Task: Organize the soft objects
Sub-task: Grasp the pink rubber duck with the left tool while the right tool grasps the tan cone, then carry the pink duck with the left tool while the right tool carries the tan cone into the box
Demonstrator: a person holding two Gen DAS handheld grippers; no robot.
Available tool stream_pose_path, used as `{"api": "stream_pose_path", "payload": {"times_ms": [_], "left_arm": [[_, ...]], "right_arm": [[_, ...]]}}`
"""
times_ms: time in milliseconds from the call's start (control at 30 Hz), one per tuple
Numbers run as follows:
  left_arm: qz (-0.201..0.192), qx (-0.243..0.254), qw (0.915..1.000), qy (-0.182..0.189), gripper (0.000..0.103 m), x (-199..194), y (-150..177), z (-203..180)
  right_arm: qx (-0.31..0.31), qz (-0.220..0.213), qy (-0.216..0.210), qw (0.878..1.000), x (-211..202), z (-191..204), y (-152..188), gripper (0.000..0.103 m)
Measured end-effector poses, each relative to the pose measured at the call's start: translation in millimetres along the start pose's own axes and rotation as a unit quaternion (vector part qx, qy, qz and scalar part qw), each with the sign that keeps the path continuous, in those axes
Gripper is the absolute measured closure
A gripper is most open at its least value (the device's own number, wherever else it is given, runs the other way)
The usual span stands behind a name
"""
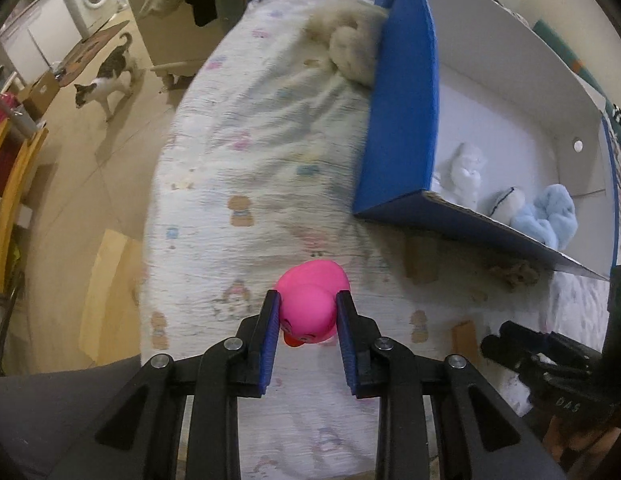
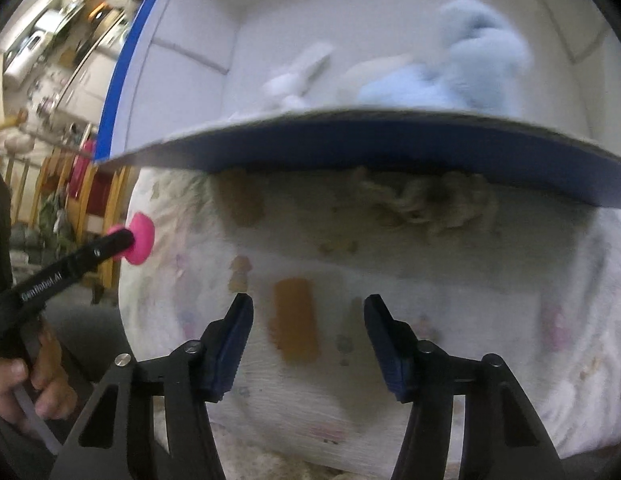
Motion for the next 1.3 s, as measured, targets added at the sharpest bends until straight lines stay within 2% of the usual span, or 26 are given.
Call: {"api": "stream_pose_path", "payload": {"times_ms": [133,167,200,267,300,467,767,933,1133,1300], "left_arm": [[-0.008,-0.002,0.9999,-0.008,0.078,-3.2,2.7,-0.5],[-0.007,-0.004,0.9999,-0.007,0.078,-3.8,5.6,4.4],[-0.006,-0.007,0.9999,-0.004,0.078,-2.6,5.9,7.1],[-0.005,-0.008,1.0000,-0.003,0.078,-1.2,4.5,3.8],[-0.005,-0.006,1.0000,-0.003,0.078,-1.0,4.4,4.8],[-0.011,0.002,0.9999,-0.004,0.078,-1.1,0.4,-4.3],[-0.009,0.010,0.9997,-0.021,0.078,1.2,2.9,-7.2],[-0.013,-0.005,0.9994,-0.032,0.078,0.8,2.0,-2.0],[-0.045,-0.011,0.9980,-0.042,0.078,-12.3,-3.4,-4.1],[-0.092,-0.008,0.9939,-0.060,0.078,-30.2,-6.3,-5.6]], "right_arm": [[-0.044,0.022,0.022,0.999,14.1,20.0,7.1,0.053],[-0.057,0.028,0.036,0.997,19.2,23.8,8.6,0.063],[-0.069,0.030,0.048,0.996,22.7,26.2,10.5,0.077],[-0.087,0.025,0.062,0.994,23.7,29.3,11.9,0.094],[-0.091,0.016,0.058,0.994,19.7,31.4,11.6,0.097],[-0.091,-0.032,0.025,0.995,-8.0,36.8,10.8,0.097],[-0.086,-0.040,0.026,0.995,-17.5,32.2,11.3,0.097],[-0.082,-0.056,0.014,0.995,-29.5,28.7,7.3,0.097],[-0.083,-0.082,-0.003,0.993,-46.6,31.0,7.3,0.097],[-0.077,-0.116,-0.025,0.990,-69.4,29.8,4.7,0.097]]}}
Point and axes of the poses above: each gripper's, at about its wrist camera, not at the fingertips, and x roughly the way its jaws point, z to its left, y to its underside, the point moved 3 cm from there along x, roughly the way its jaws point, and after that the axes turned 6 degrees about y, right-handed, at the moved point
